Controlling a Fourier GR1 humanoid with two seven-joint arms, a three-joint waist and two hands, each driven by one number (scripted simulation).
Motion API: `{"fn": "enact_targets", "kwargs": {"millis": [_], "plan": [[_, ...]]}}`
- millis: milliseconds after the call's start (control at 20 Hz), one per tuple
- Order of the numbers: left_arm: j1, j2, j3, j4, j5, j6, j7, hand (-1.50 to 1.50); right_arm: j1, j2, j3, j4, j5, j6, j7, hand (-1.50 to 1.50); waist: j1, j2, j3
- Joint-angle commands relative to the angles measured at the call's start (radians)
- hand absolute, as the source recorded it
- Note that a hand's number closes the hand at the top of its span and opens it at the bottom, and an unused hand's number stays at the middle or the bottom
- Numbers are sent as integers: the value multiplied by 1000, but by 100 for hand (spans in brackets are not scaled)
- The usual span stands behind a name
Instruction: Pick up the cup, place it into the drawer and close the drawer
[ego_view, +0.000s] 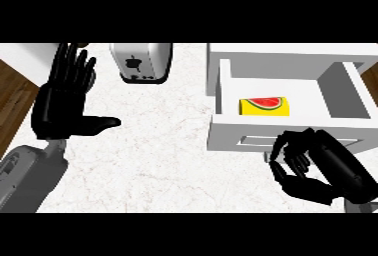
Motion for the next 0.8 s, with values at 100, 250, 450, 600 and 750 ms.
{"fn": "enact_targets", "kwargs": {"millis": [100, 250, 450, 600, 750], "plan": [[183, 60, 66, -80, 21, -105, -29, -150, -75, 57, 119, 237, 253, -147, -89, 150, 0, 3, 0], [223, 45, 105, -82, -8, -140, -42, -150, -154, 86, 106, 342, 269, -141, -89, -150, -18, 2, 0], [208, 61, 164, -17, 17, -217, -10, -150, -170, 81, 99, 524, 333, -209, -178, -150, -23, 4, 0], [258, 54, 172, -113, -5, -195, 1, -150, -292, 133, 100, 672, 381, -217, -136, -150, -17, 3, 0], [285, 34, 219, 14, -25, -325, -74, -150, -353, 109, 48, 794, 371, -219, -226, -150, -23, 4, 0]]}}
